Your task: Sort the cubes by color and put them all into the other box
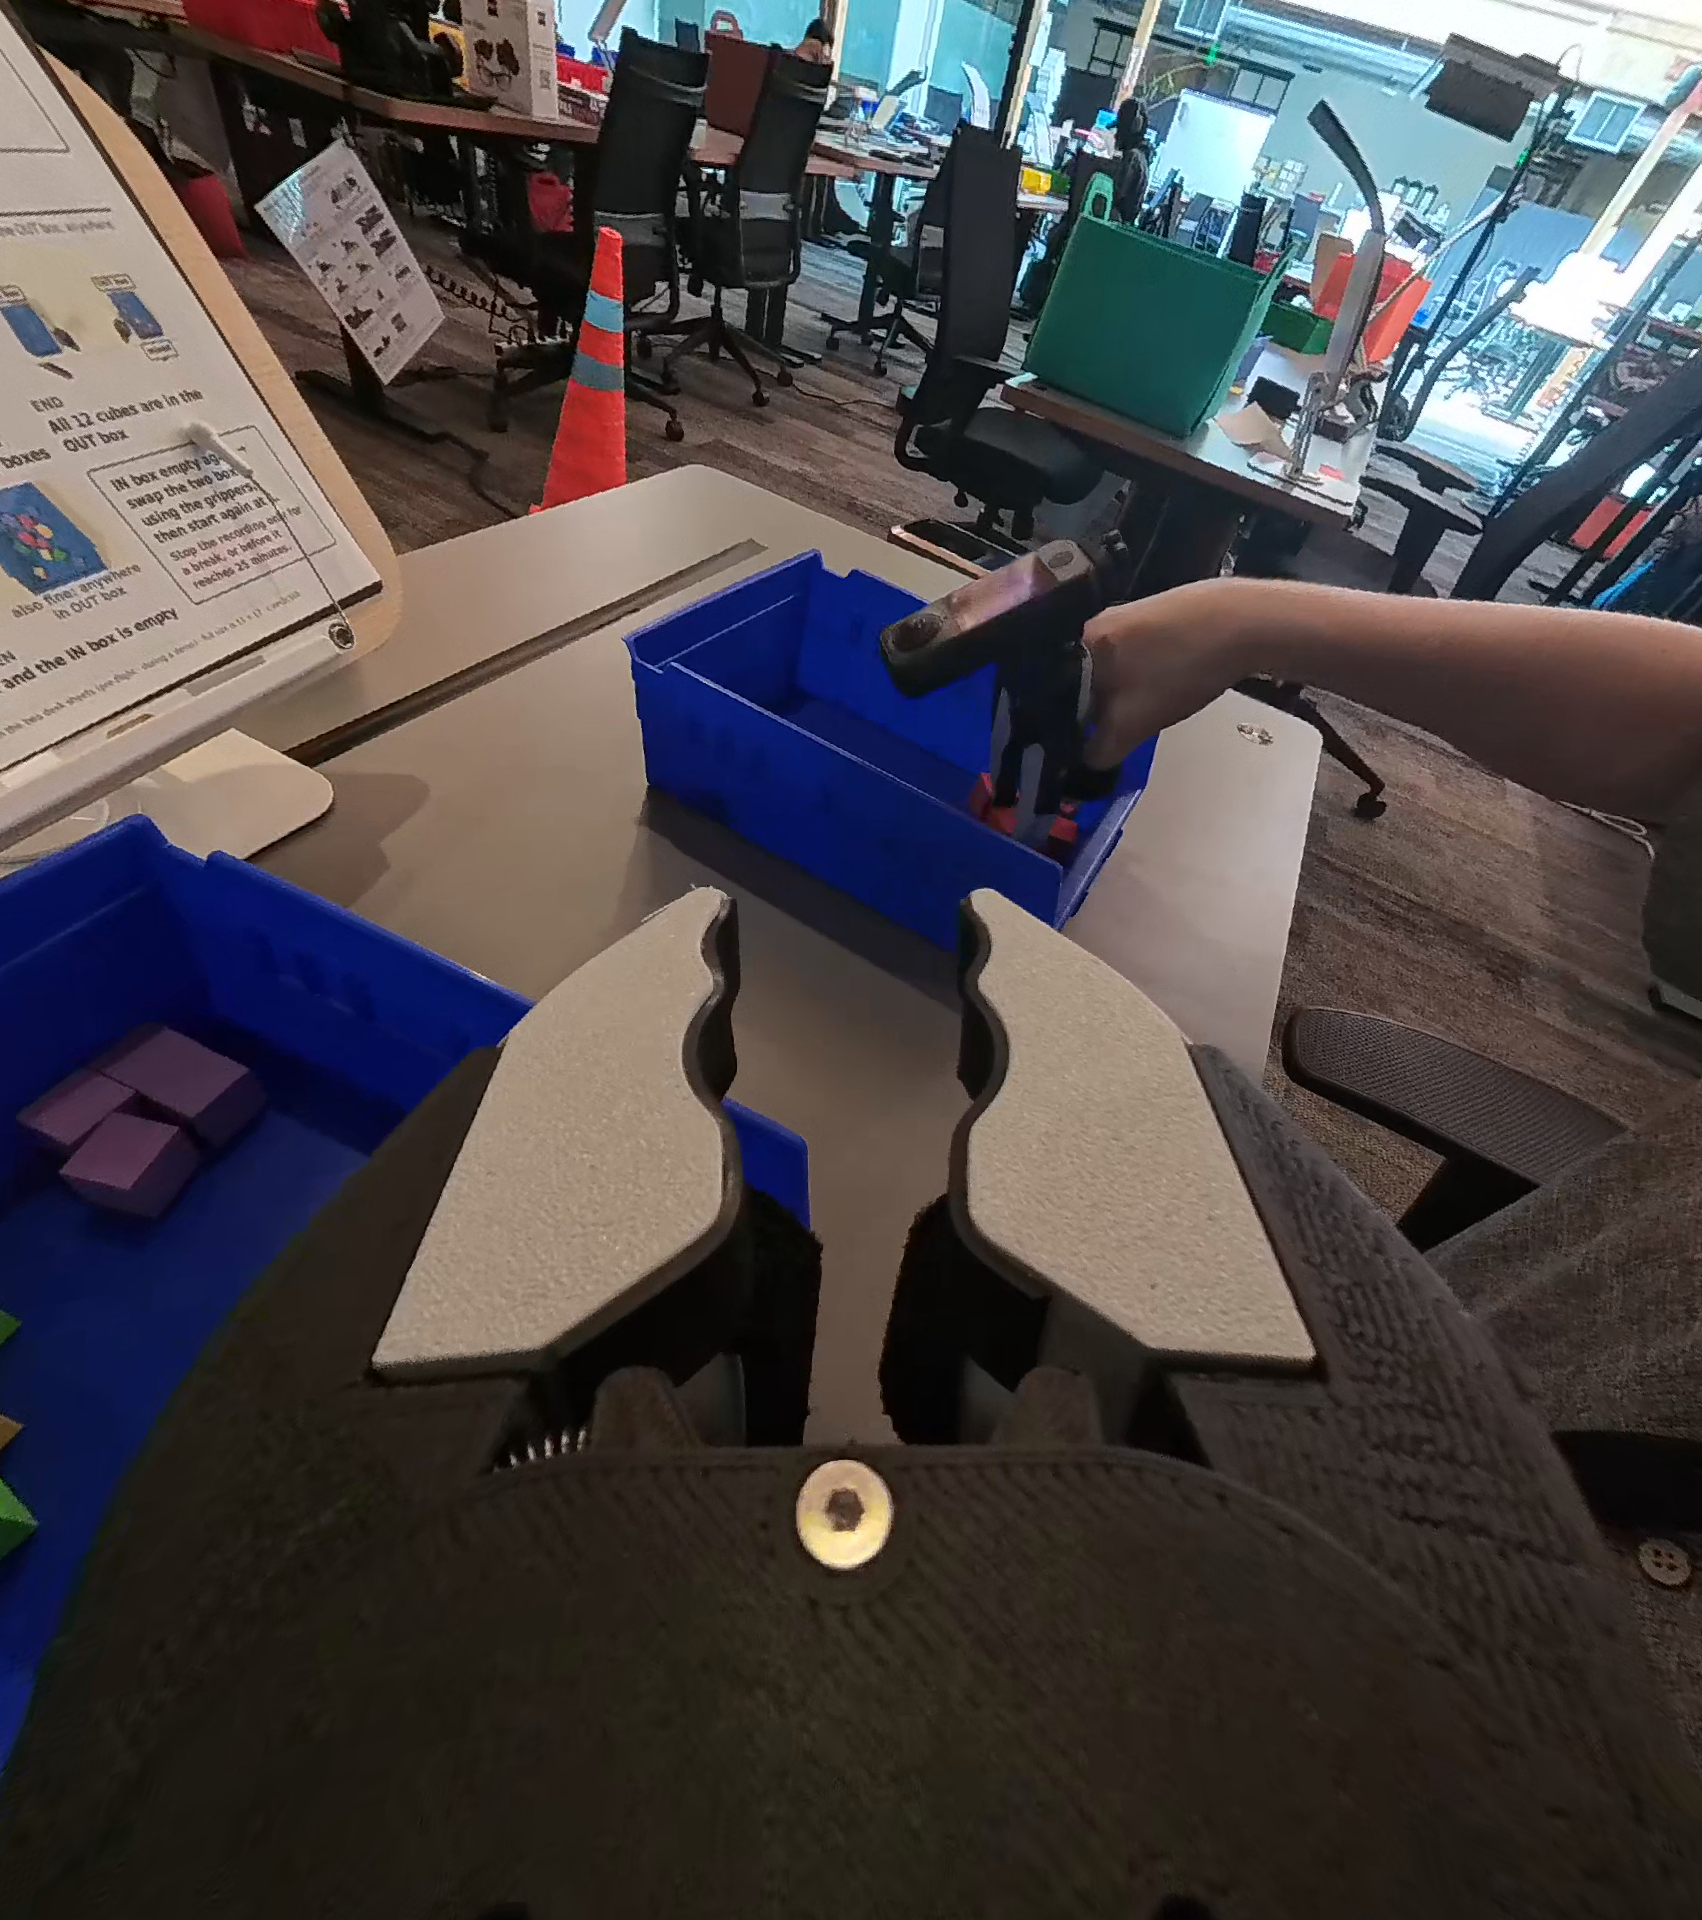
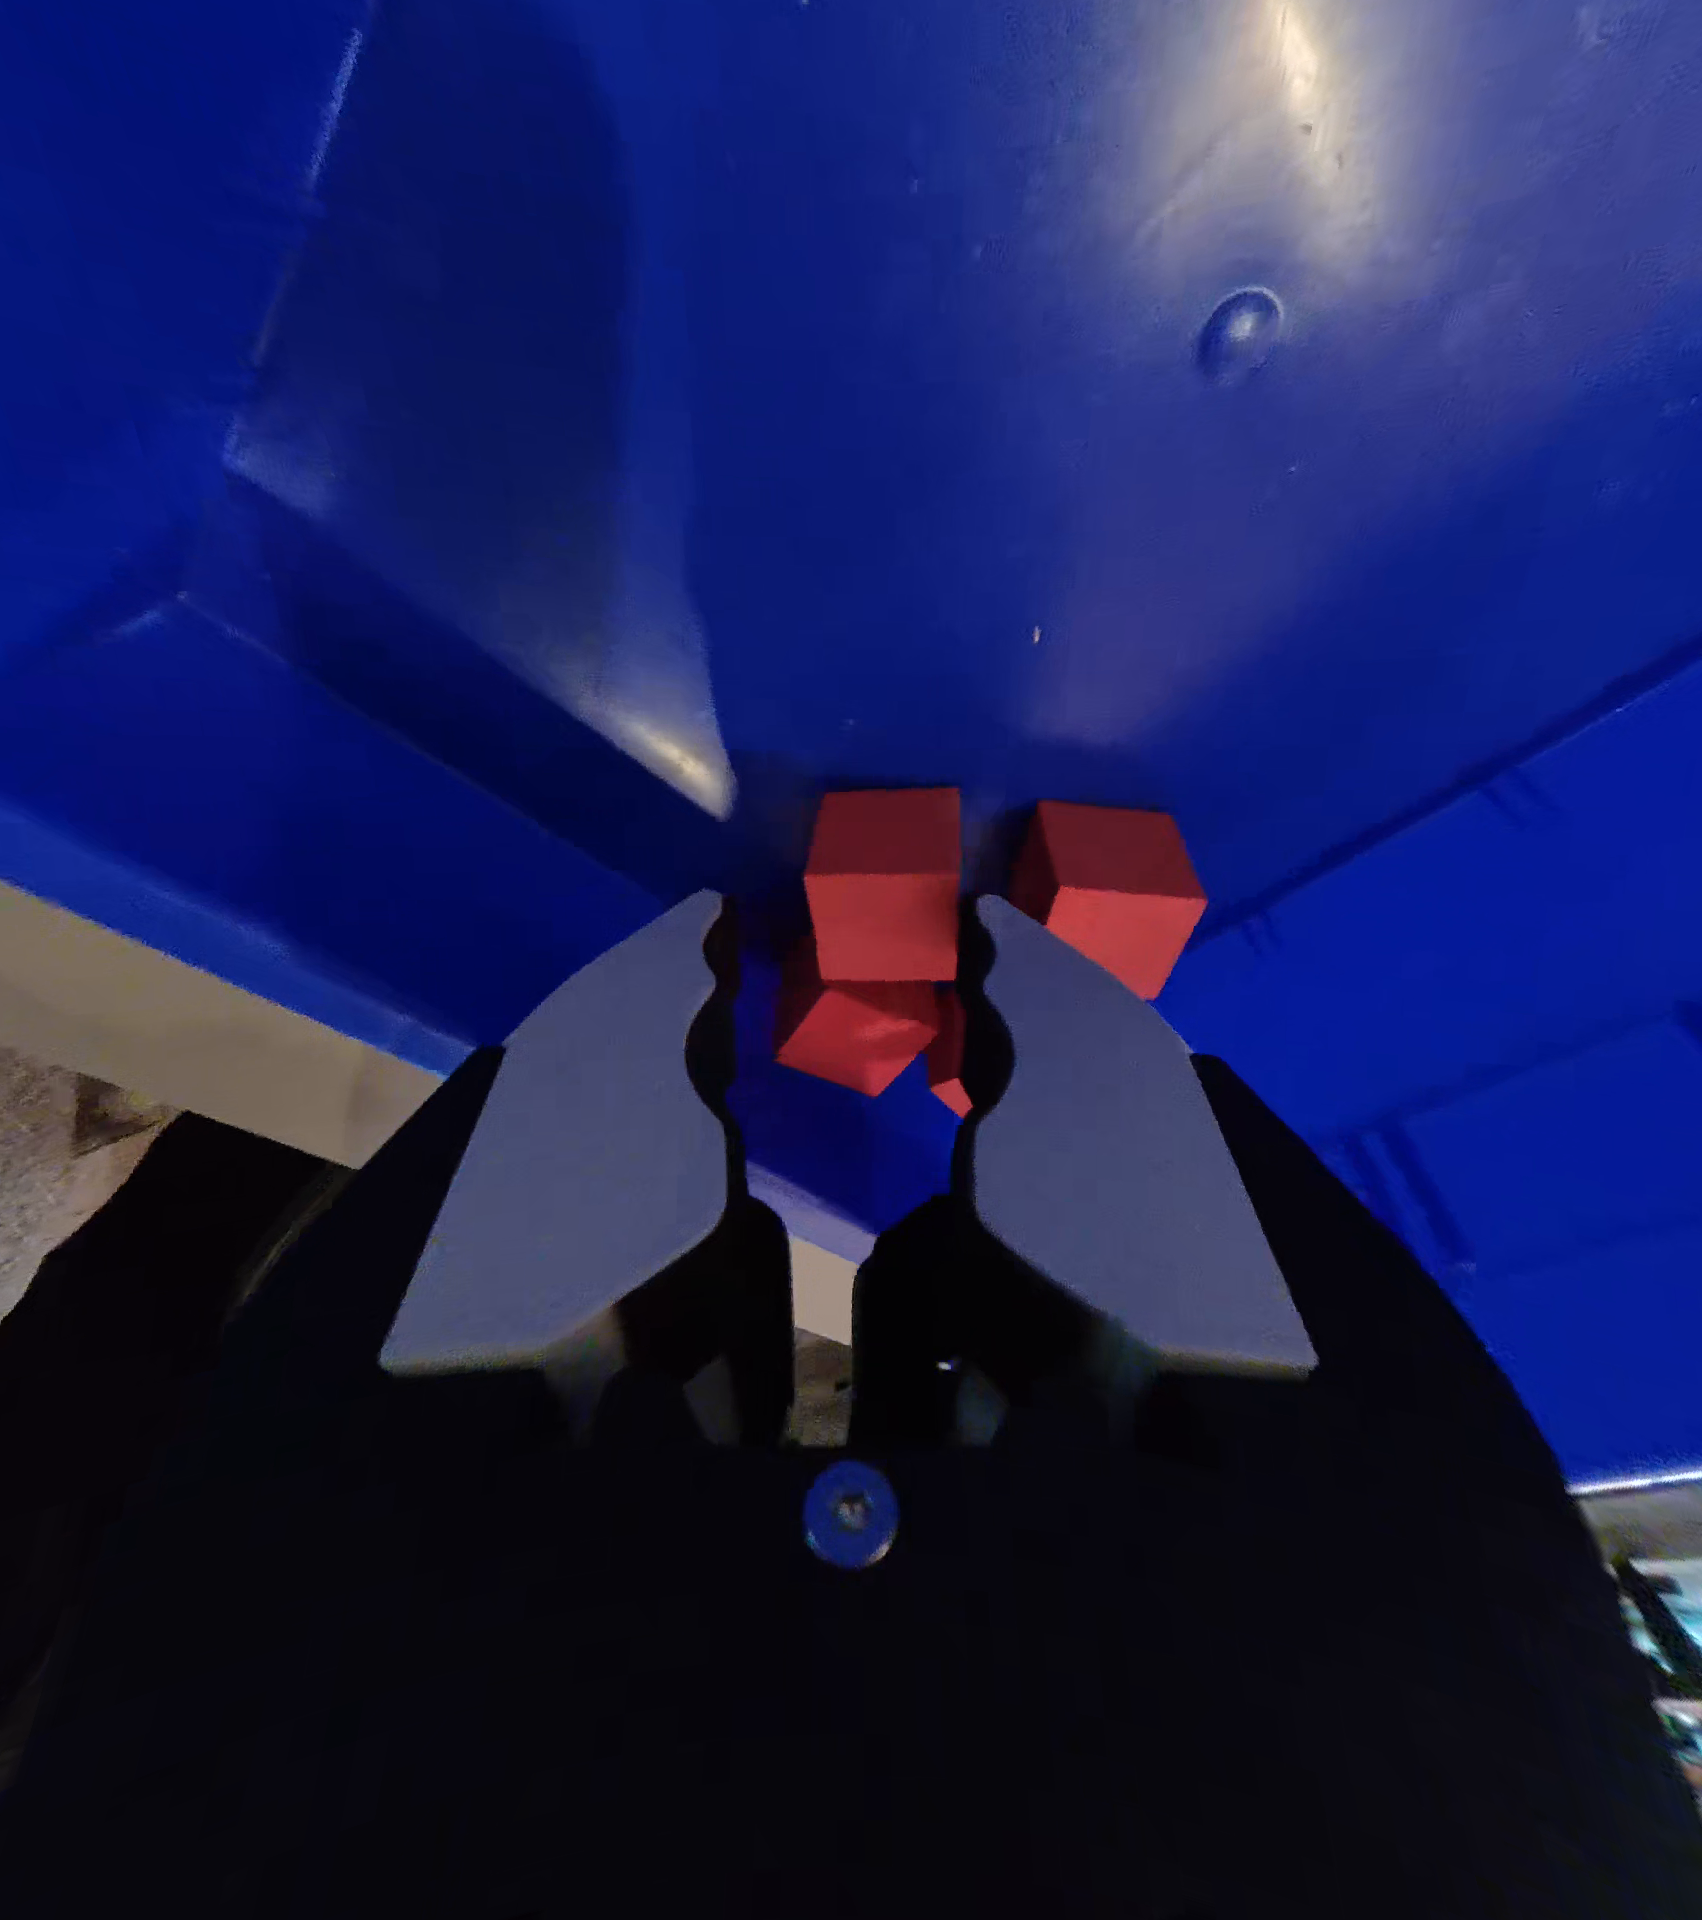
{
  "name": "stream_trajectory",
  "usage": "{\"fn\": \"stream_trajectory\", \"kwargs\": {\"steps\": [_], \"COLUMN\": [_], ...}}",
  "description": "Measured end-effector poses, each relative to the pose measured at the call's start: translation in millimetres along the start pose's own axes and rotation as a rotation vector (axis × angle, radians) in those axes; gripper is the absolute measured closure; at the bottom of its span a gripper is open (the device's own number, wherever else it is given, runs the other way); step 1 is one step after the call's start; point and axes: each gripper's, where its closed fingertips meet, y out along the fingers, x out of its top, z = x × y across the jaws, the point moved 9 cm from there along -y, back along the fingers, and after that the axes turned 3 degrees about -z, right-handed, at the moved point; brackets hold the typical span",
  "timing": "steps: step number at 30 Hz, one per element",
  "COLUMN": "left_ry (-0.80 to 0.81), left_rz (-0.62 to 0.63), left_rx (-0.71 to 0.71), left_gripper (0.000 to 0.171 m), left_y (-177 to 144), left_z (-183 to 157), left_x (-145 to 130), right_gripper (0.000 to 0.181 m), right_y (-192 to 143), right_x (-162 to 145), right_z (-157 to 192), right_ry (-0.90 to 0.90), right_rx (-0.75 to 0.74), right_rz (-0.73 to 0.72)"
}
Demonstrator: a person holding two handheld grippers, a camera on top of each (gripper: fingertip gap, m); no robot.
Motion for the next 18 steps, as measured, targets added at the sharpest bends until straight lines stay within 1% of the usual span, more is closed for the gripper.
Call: {"fn": "stream_trajectory", "kwargs": {"steps": [4,7,8,10,12,14,16,18], "left_ry": [0.007,0.017,0.022,0.031,0.043,0.07,0.108,0.139], "left_rz": [0.001,0.012,0.015,0.014,0.016,0.046,0.115,0.191], "left_rx": [-0.006,0.003,0.019,0.052,0.091,0.159,0.238,0.295], "left_gripper": [0.132,0.132,0.132,0.132,0.132,0.133,0.133,0.131], "left_y": [-0.2,-0.9,-2.4,-7.1,-14.9,-24.8,-34.1,-40.2], "left_z": [-2.1,-2.5,-1.5,1.4,5.5,12.1,19.6,26.0], "left_x": [0.8,1.0,1.3,2.4,4.9,8.0,12.6,18.1], "right_gripper": [0.14,0.142,0.143,0.143,0.143,0.143,0.142,0.142], "right_y": [-16.5,-41.9,-52.8,-76.7,-103.3,-128.2,-146.6,-157.0], "right_x": [-5.8,-10.8,-12.7,-17.0,-18.3,-17.6,-16.1,-13.7], "right_z": [1.1,4.2,5.0,8.5,21.8,42.9,68.8,95.2], "right_ry": [0.02,0.027,0.028,0.026,-0.001,-0.063,-0.149,-0.223], "right_rx": [0.031,0.045,0.029,-0.049,-0.079,-0.098,-0.097,-0.071], "right_rz": [-0.037,-0.113,-0.143,-0.211,-0.345,-0.525,-0.711,-0.877]}}
